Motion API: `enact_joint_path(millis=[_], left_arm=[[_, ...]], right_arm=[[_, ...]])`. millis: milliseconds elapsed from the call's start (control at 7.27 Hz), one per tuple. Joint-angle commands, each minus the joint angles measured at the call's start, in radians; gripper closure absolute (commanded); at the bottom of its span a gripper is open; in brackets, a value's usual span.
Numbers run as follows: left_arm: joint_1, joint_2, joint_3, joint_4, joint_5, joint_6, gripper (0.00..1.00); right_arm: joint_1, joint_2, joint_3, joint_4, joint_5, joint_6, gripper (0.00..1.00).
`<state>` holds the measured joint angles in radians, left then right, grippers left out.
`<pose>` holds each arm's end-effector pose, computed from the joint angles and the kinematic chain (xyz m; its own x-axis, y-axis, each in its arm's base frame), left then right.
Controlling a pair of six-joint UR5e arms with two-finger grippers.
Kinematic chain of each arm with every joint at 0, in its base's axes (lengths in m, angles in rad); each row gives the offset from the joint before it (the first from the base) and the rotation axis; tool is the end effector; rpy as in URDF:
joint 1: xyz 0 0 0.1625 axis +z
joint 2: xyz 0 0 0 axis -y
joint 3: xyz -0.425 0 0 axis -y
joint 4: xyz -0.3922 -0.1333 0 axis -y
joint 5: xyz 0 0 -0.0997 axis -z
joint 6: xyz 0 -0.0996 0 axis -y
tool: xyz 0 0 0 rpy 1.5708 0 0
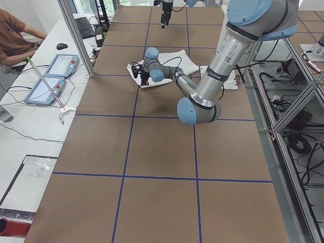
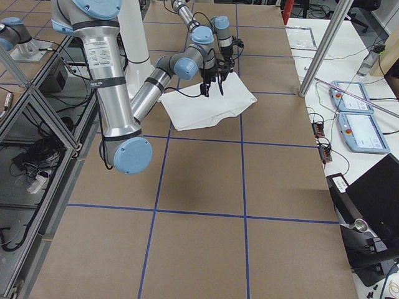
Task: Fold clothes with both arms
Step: 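Pull the shirt corner away from the robot with the left gripper, straightening it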
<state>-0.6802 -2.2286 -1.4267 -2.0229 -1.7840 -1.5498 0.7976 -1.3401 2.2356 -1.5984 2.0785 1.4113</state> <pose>0.5033 -0.5515 0.2794 0.4521 -0.3394 -0.8249 0.4700 0.8766 -0.1030 -0.2698 -0.3979 0.2503 0.5039 0.3177 0.8032 -0.2900 0.9382 -0.1891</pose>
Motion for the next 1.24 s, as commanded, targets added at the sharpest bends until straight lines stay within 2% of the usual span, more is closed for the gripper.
enact_joint_path(millis=[0,138,275,413,688,825,963,1100], left_arm=[[-0.077,-0.109,0.157,-0.008,-0.002,0.089,1.0],[-0.097,-0.164,0.269,-0.108,-0.002,0.118,1.0],[-0.101,-0.237,0.423,-0.238,-0.002,0.12,1.0],[-0.102,-0.3,0.498,-0.273,0.003,0.157,1.0],[-0.101,-0.367,0.644,-0.425,0.005,0.215,1.0],[-0.102,-0.367,0.647,-0.436,0.014,0.217,1.0],[-0.101,-0.367,0.647,-0.436,0.03,0.22,0.04],[-0.102,-0.367,0.647,-0.436,0.029,0.273,0.0]], right_arm=[[0.0,0.002,-0.001,0.0,0.0,0.0,0.0],[-0.001,0.004,0.002,0.0,0.0,0.0,0.0],[-0.001,0.002,-0.001,0.0,-0.002,0.0,0.0],[-0.001,0.002,-0.001,0.0,-0.002,0.0,0.0],[-0.001,0.002,-0.002,0.0,-0.002,0.0,0.0],[-0.001,0.002,-0.008,0.0,-0.002,0.0,0.0],[-0.003,0.001,-0.01,-0.002,-0.009,-0.002,0.0],[-0.008,0.002,-0.023,-0.005,-0.018,-0.003,0.0]])
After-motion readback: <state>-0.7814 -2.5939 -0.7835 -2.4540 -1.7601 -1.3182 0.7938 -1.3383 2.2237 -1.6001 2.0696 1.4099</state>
